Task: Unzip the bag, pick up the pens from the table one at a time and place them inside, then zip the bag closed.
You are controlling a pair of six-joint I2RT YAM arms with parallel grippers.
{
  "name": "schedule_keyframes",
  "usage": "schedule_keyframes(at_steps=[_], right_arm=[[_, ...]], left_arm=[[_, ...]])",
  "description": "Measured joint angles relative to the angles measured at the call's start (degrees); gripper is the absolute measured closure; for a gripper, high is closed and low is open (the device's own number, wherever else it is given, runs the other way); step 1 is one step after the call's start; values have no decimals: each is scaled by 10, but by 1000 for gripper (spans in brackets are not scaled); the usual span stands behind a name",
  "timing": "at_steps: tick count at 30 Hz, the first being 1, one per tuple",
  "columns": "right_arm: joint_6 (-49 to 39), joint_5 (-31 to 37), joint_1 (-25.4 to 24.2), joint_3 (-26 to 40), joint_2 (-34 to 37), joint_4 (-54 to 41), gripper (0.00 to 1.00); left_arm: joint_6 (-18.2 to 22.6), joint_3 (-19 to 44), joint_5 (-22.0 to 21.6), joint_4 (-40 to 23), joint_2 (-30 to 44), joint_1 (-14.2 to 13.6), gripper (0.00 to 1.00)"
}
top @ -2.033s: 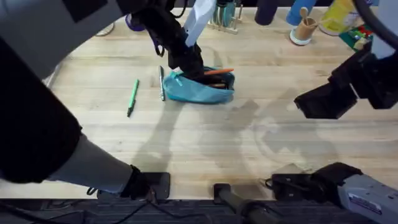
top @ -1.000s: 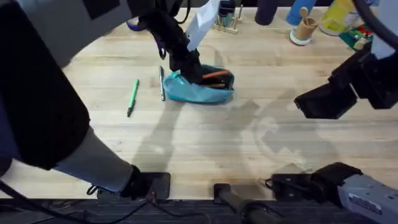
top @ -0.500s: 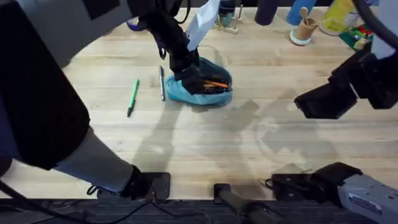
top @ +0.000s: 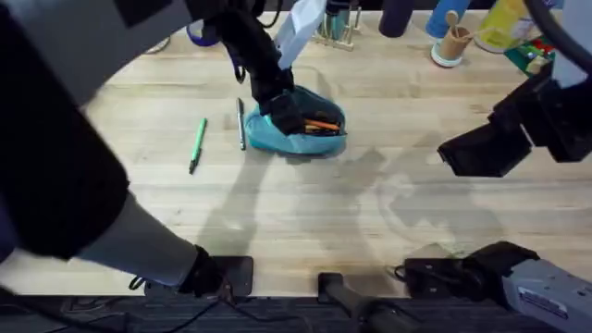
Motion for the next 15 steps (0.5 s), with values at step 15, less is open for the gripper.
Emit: schedule_keyframes(at_steps=[15], right_arm=[[0, 0, 0, 0, 0, 0, 3]], left_arm=[[-110, 3, -139, 4, -174, 0, 7]])
